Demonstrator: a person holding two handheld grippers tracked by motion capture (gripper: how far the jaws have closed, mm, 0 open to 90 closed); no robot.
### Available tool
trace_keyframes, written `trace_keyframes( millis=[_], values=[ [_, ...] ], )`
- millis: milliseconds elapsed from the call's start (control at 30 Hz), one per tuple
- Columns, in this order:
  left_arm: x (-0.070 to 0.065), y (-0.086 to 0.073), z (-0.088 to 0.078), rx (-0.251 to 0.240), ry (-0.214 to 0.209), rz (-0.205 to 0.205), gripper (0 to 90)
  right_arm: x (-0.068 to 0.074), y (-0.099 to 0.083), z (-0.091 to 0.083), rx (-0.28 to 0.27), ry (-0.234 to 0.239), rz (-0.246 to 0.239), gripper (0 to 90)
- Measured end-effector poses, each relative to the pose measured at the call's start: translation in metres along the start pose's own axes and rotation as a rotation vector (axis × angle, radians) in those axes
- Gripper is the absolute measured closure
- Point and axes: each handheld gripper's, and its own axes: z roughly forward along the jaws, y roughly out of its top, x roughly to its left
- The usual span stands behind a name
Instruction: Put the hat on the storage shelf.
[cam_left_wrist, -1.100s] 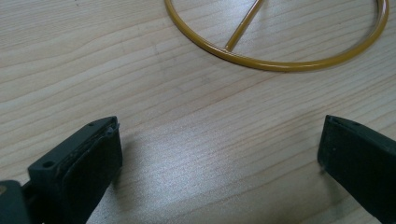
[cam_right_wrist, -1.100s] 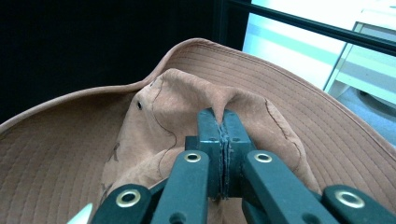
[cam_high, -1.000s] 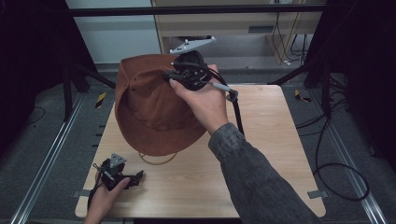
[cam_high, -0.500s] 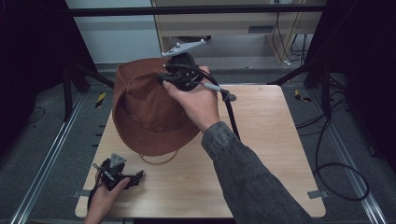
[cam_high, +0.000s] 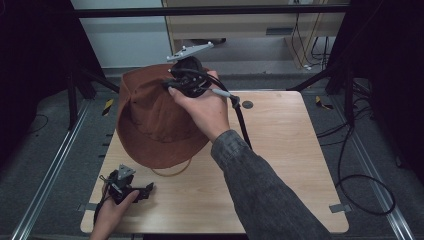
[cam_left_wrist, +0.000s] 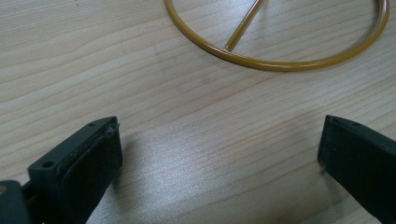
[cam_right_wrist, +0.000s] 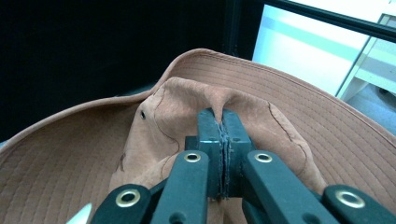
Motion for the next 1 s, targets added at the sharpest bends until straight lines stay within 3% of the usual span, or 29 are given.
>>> trace_keyframes(
  millis=[300,1000],
  values=[
    [0.0,0.0,0.0,0.0,0.0,0.0,0.0,0.008,0.006,0.006,-0.015,0.026,-0.001,89.1],
    [0.0,0.0,0.0,0.001,0.0,0.002,0.0,0.01,-0.004,0.03,0.037,0.035,0.003,88.8]
  ],
)
